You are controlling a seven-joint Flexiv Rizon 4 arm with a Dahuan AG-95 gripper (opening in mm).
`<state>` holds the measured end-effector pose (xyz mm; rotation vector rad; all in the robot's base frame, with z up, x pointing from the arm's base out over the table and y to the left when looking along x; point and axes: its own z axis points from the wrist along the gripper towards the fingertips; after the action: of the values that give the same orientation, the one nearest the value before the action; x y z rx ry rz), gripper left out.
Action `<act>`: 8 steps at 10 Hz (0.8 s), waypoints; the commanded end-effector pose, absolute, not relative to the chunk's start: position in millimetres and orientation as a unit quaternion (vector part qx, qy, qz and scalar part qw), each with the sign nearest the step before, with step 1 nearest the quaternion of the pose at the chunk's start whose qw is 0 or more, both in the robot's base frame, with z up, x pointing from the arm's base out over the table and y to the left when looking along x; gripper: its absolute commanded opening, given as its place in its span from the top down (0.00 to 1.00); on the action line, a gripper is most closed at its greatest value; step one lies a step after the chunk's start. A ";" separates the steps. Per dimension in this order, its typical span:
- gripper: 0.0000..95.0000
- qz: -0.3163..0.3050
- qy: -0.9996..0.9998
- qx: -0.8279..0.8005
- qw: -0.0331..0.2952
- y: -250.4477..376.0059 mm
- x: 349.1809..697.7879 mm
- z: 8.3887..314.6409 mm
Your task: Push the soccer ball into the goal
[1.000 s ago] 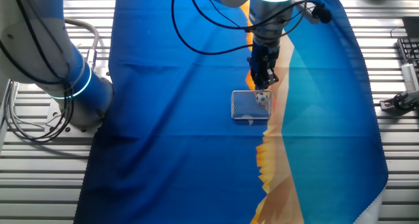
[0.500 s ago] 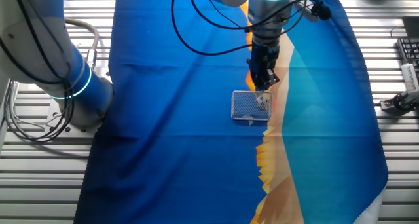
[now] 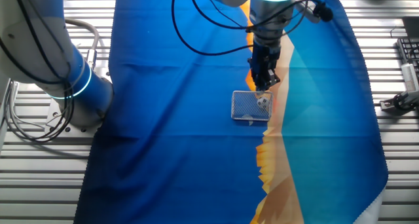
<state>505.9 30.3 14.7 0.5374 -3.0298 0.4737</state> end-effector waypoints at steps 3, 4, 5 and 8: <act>1.00 0.078 -0.993 0.088 0.007 48.0 503.5 10.9; 1.00 0.086 -0.993 0.083 0.007 53.6 504.1 10.4; 1.00 0.087 -0.993 0.076 0.007 61.0 505.4 9.8; 1.00 0.058 -0.997 0.058 0.005 75.7 505.8 15.1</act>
<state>507.5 75.4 13.6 0.1778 -3.1191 0.2301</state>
